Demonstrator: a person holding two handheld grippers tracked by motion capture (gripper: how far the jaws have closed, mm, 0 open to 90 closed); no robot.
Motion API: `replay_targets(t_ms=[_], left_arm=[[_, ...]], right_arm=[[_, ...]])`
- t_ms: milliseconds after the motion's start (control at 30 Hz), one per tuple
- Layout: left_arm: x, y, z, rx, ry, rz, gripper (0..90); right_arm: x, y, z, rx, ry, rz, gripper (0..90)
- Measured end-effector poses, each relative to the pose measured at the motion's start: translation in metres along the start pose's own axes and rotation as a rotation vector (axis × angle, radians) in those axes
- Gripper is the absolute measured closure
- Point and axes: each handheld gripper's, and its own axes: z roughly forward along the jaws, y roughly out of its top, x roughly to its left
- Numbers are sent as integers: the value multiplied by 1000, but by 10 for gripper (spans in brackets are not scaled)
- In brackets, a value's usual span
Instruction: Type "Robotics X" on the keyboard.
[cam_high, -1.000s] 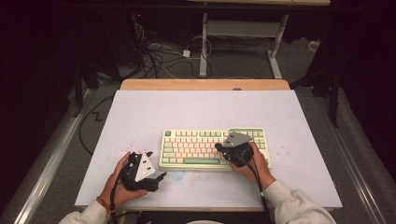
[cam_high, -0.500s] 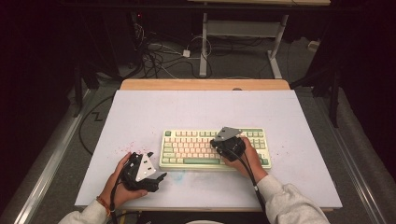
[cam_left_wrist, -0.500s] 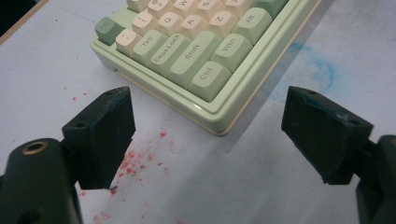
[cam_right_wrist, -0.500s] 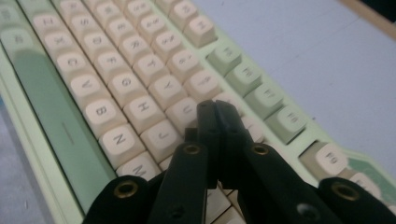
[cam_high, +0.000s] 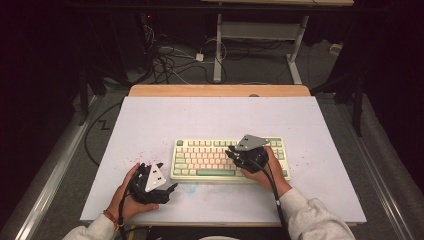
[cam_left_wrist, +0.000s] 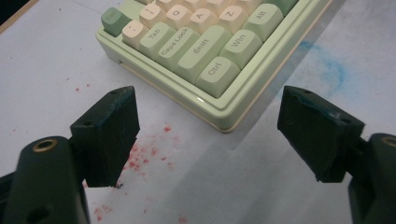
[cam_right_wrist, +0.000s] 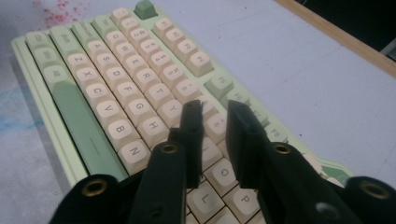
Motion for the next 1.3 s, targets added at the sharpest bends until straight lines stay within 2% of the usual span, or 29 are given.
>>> replay_targets(t_ms=[33, 100, 333, 467, 600, 767, 867, 1000, 1300], left_arm=[[0, 0, 0, 0, 2, 1, 207], [1, 0, -1, -1, 3, -2, 211], [2, 0, -2, -5, -1, -16, 214], [3, 0, -2, 0, -5, -19, 263], [3, 0, -2, 6, -6, -20, 322], [4, 1, -3, 3, -28, -22, 415], [4, 3, -4, 4, -34, -10, 507], [6, 4, -5, -1, -56, -21, 656], [9, 8, -10, -6, -99, -26, 834]], right_arm=[[0, 0, -3, -12, -4, 3, 696], [0, -1, -8, -29, -14, 0, 666], [1, -7, -26, -77, -57, -29, 409], [2, -13, -36, -100, -91, -29, 312], [1, -21, -49, -117, -127, -20, 281], [1, -31, -63, -134, -147, -17, 263], [1, -38, -69, -131, -162, -15, 261], [2, -47, -78, -126, -176, -12, 258], [8, -66, -90, -108, -188, -6, 246]])
